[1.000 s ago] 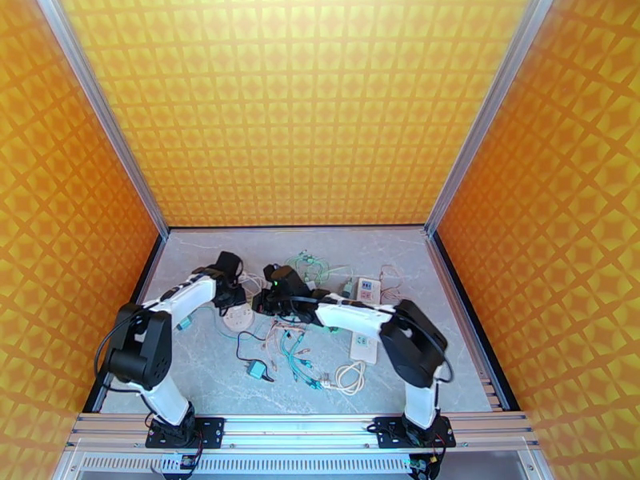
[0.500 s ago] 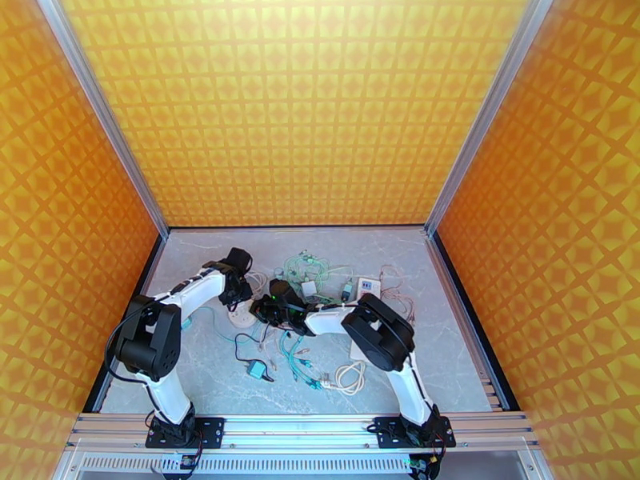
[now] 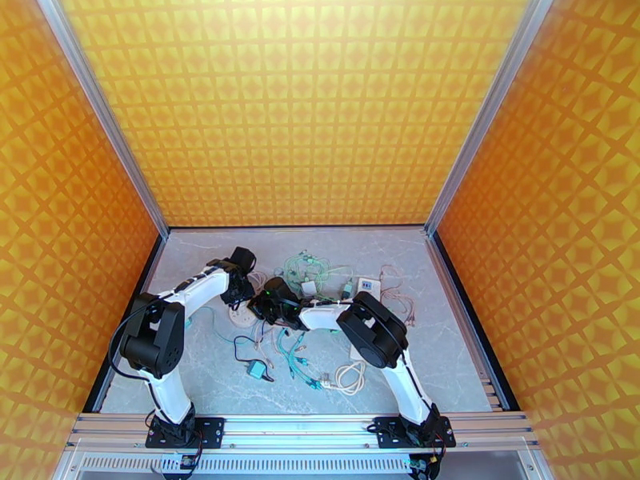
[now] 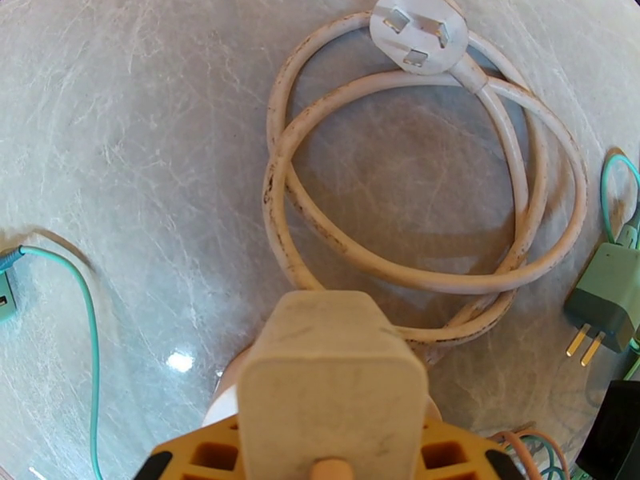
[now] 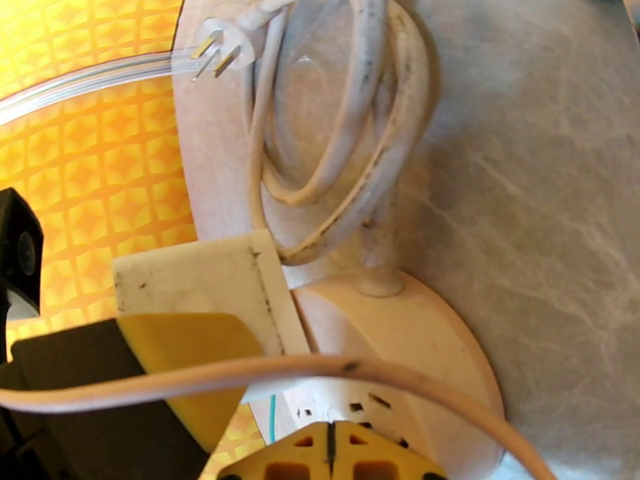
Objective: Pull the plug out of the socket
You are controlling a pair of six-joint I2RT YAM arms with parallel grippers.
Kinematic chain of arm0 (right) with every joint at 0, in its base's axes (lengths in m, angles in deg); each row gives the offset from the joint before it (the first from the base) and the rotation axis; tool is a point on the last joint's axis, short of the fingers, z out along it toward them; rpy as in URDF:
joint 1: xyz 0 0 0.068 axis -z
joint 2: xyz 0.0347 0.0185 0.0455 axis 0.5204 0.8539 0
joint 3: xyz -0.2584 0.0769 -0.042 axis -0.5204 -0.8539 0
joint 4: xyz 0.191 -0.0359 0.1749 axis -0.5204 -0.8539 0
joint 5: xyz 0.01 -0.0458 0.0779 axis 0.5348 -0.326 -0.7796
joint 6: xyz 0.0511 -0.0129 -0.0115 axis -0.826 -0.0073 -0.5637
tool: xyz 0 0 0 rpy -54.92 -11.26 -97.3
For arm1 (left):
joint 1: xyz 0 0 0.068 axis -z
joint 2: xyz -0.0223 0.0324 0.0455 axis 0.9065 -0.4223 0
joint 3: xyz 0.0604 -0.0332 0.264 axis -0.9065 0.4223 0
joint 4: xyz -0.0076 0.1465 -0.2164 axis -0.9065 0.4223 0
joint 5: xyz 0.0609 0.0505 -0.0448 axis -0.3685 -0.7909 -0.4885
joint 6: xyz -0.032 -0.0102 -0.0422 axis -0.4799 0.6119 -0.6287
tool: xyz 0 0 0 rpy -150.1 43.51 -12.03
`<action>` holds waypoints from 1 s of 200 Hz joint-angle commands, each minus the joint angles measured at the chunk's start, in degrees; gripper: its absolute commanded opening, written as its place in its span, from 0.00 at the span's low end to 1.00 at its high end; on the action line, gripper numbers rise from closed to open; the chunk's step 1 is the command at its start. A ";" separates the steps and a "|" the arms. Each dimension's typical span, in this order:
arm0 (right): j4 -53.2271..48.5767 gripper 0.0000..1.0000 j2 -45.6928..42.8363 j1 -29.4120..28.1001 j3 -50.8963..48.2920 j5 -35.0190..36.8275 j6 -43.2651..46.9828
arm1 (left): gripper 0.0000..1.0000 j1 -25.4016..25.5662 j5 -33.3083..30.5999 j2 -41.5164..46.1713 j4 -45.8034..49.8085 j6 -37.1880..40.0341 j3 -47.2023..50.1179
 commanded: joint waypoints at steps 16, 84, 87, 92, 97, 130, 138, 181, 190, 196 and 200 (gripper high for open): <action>-19.03 0.00 4.53 -0.33 2.13 0.64 -1.03 | 0.13 0.98 1.06 0.02 0.79 -0.88 -0.15; -23.79 0.00 5.86 -0.40 1.43 1.28 -3.75 | 0.05 5.20 -6.18 4.64 0.12 0.42 2.82; -23.94 0.00 5.87 -0.40 1.43 1.25 -3.91 | 0.05 5.36 -6.37 5.10 -0.33 0.36 3.34; -23.90 0.00 5.87 -0.40 1.26 1.25 -4.66 | 0.04 5.55 -6.47 5.87 -1.13 0.16 4.51; -23.27 0.00 5.75 -0.36 0.66 1.34 -5.31 | 0.04 5.66 -6.46 6.53 -1.83 -0.16 5.48; -20.78 0.00 5.73 -0.39 -0.67 1.00 -6.93 | 0.00 5.50 -6.45 10.27 -4.91 -2.66 11.10; -20.93 0.00 5.75 -0.40 -0.52 0.99 -6.67 | 0.00 5.35 -6.25 10.90 -5.64 -2.85 11.97; -24.47 0.00 6.17 -0.38 1.37 1.60 -4.31 | 0.00 4.73 -5.00 9.02 -2.60 -1.16 8.37; -25.98 0.00 6.59 -0.32 2.39 1.59 -3.41 | 0.00 4.78 -4.96 7.19 -0.21 -0.65 5.99; -26.76 0.00 6.89 -0.40 2.97 1.52 -2.84 | 0.00 4.86 -5.01 5.77 1.28 -0.13 4.13; -27.27 0.00 6.97 -0.40 3.35 1.53 -2.52 | 0.00 4.91 -5.08 4.83 2.41 0.29 2.96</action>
